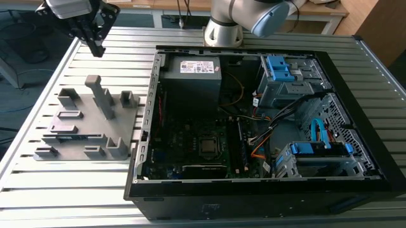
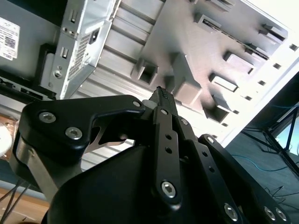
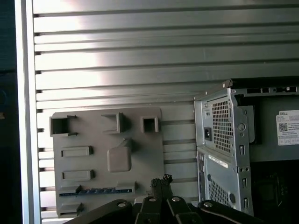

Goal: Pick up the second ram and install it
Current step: 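Reach for the second ram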

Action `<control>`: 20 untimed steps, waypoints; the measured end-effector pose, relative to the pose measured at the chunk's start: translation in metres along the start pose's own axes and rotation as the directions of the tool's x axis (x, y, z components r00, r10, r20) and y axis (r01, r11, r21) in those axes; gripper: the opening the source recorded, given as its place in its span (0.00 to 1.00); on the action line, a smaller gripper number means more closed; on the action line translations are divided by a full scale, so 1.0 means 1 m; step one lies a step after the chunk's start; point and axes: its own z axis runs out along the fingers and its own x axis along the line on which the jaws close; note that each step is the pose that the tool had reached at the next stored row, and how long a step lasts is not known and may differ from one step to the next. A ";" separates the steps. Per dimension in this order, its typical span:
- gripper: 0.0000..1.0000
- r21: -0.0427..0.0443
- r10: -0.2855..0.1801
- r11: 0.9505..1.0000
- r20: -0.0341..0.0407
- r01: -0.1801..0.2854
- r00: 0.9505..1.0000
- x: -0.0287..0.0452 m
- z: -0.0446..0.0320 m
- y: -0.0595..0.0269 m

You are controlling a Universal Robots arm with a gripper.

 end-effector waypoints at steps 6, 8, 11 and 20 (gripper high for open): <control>0.10 0.000 0.000 1.000 0.000 0.000 1.000 0.0228 0.0010 -0.0018; 0.10 0.000 0.000 1.000 0.000 0.000 1.000 0.0286 0.0014 -0.0022; 0.10 0.000 0.000 1.000 0.000 0.000 1.000 0.0362 0.0021 -0.0029; 0.10 0.000 0.000 1.000 0.000 0.000 1.000 0.0568 0.0038 -0.0045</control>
